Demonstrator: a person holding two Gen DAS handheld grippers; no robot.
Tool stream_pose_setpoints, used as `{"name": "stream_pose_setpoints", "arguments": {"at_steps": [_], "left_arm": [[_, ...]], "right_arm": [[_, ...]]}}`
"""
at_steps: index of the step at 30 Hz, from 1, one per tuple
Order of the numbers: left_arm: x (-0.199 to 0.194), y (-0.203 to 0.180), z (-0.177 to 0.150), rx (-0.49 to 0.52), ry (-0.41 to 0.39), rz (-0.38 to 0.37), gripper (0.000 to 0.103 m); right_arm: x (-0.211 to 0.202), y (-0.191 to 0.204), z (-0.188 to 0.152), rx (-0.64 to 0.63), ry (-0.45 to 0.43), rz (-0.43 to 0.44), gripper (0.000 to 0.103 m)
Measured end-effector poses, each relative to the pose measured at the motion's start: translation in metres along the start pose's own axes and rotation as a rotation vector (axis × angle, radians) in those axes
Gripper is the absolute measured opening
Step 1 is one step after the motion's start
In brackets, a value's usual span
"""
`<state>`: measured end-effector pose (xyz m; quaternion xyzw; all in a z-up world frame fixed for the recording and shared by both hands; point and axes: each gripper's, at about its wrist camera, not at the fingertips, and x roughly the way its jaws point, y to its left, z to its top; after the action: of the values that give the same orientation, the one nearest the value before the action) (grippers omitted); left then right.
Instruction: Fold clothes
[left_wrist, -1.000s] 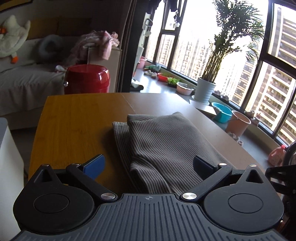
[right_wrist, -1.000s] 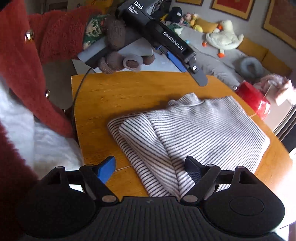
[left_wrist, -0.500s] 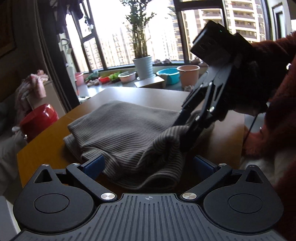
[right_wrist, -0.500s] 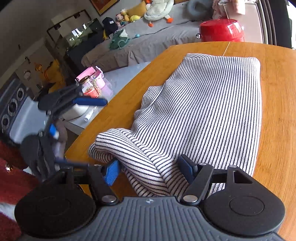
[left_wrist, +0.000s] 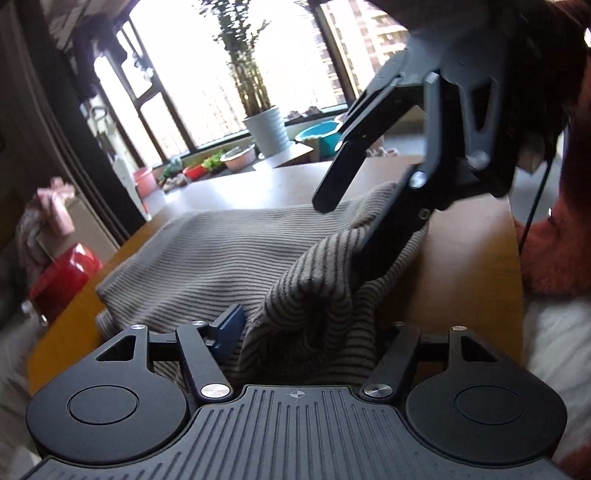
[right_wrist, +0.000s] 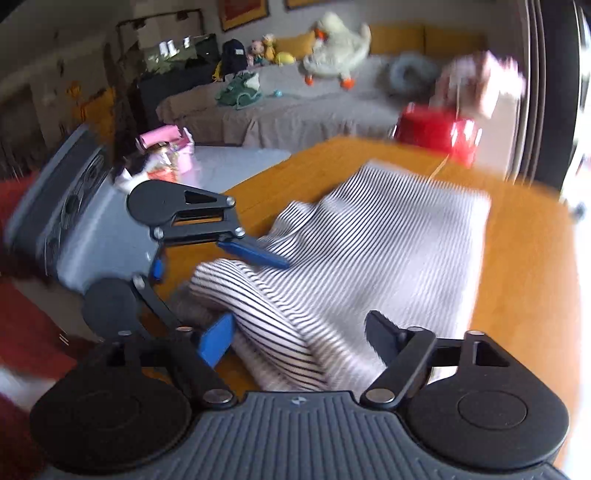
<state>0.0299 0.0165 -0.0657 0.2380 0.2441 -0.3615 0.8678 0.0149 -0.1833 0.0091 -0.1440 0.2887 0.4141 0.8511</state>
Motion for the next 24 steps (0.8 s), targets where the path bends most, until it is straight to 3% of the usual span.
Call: {"name": "stream_pose_setpoints", "arguments": {"at_steps": [5, 9, 11, 14, 16, 17, 18, 21, 24], "left_arm": [[0.002, 0.063, -0.008, -0.497, -0.035, -0.185, 0.068], [0.01, 0.099, -0.023, -0.763, -0.036, -0.292, 0.068], [0.012, 0.109, -0.029, -0.824, -0.043, -0.313, 0.068], [0.005, 0.108, -0.03, -0.791, -0.038, -0.257, 0.072], [-0.008, 0.108, -0.028, -0.744, -0.04, -0.242, 0.082], [-0.021, 0.108, -0.03, -0.74, -0.061, -0.251, 0.092], [-0.035, 0.112, -0.031, -0.752, -0.102, -0.251, 0.094], [-0.07, 0.132, -0.031, -0.818, -0.229, -0.198, 0.095], [-0.066, 0.147, -0.012, -0.833, -0.269, -0.097, 0.092]], "right_arm": [[-0.008, 0.027, -0.013, -0.271, -0.05, -0.155, 0.089], [0.015, 0.041, -0.02, -0.417, -0.109, -0.286, 0.087], [0.027, 0.042, -0.016, -0.423, -0.112, -0.305, 0.062], [0.033, 0.035, -0.003, -0.331, -0.07, -0.227, 0.043], [0.03, 0.032, 0.002, -0.294, -0.04, -0.192, 0.037], [0.027, 0.031, 0.002, -0.277, -0.028, -0.175, 0.034], [0.024, 0.029, 0.002, -0.258, -0.015, -0.161, 0.033], [0.018, 0.026, 0.001, -0.202, 0.017, -0.13, 0.028], [0.009, 0.022, 0.002, -0.167, 0.037, -0.101, 0.027]]}}
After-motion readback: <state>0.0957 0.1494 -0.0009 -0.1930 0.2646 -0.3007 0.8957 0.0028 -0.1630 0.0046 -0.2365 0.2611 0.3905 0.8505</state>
